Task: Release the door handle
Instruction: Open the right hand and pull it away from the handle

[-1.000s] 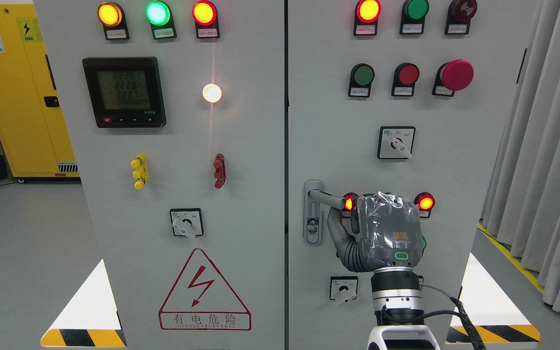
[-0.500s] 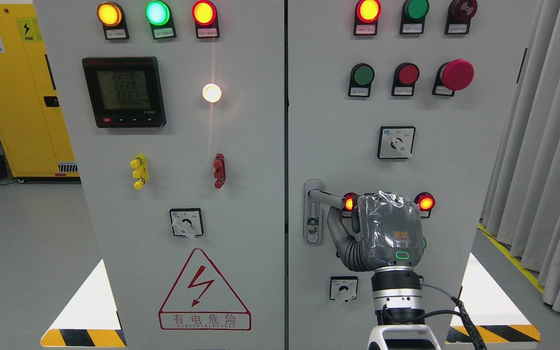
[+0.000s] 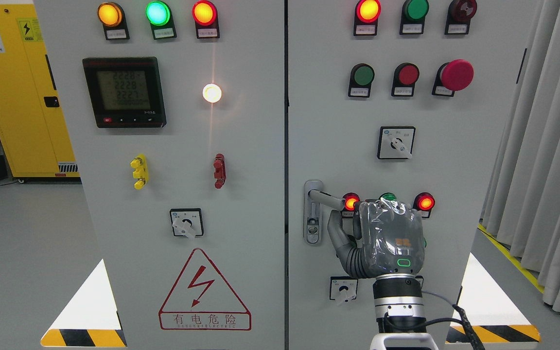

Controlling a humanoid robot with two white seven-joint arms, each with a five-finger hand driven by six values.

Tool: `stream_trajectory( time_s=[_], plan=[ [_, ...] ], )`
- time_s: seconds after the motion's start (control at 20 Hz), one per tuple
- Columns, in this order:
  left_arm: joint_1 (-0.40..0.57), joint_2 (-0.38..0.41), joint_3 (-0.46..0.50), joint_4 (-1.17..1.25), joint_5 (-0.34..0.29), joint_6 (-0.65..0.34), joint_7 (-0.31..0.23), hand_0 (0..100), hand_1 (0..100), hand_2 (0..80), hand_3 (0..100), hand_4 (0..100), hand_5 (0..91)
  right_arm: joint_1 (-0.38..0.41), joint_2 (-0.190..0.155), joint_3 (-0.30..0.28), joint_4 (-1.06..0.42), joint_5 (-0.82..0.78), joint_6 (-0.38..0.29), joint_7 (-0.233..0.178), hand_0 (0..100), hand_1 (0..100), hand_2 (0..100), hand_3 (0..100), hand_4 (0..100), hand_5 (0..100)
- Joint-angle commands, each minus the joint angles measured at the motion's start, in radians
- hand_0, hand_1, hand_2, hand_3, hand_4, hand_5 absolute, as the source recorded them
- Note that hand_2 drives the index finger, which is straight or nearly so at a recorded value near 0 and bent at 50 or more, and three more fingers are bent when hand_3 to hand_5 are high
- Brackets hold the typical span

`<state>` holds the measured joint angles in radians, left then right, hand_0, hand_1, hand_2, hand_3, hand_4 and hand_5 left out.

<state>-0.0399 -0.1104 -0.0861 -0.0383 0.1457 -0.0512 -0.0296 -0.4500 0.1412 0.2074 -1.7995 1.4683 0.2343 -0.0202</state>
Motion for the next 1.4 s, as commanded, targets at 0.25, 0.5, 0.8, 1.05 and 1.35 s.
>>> stream_trajectory(
  time_s=[0.25,0.5,0.8,1.05,1.35],
  plan=[
    [0.000,0.000,0.000,0.000,0.000,-0.001,0.000,12,56,0.0,0,0,0.0,0.099,-0.005,-0.008,-0.095,-0.045,-0.004,-0.024,59,31,87,100,99,100],
    [0.000,0.000,0.000,0.000,0.000,0.001,0.000,12,56,0.0,0,0,0.0,0.157,-0.005,-0.135,-0.153,-0.080,-0.142,-0.050,57,32,77,100,93,91],
    [0.000,0.000,0.000,0.000,0.000,-0.001,0.000,12,56,0.0,0,0,0.0,0.218,-0.002,-0.259,-0.182,-0.163,-0.318,-0.055,52,36,46,61,65,54],
    [0.000,0.000,-0.001,0.000,0.000,0.001,0.000,12,56,0.0,0,0,0.0,0.221,-0.005,-0.318,-0.181,-0.241,-0.417,-0.086,54,37,26,33,35,23],
    [0.000,0.000,-0.001,0.000,0.000,-0.001,0.000,12,56,0.0,0,0,0.0,0.221,-0.003,-0.329,-0.175,-0.286,-0.498,-0.121,61,35,9,11,11,2]
  ],
)
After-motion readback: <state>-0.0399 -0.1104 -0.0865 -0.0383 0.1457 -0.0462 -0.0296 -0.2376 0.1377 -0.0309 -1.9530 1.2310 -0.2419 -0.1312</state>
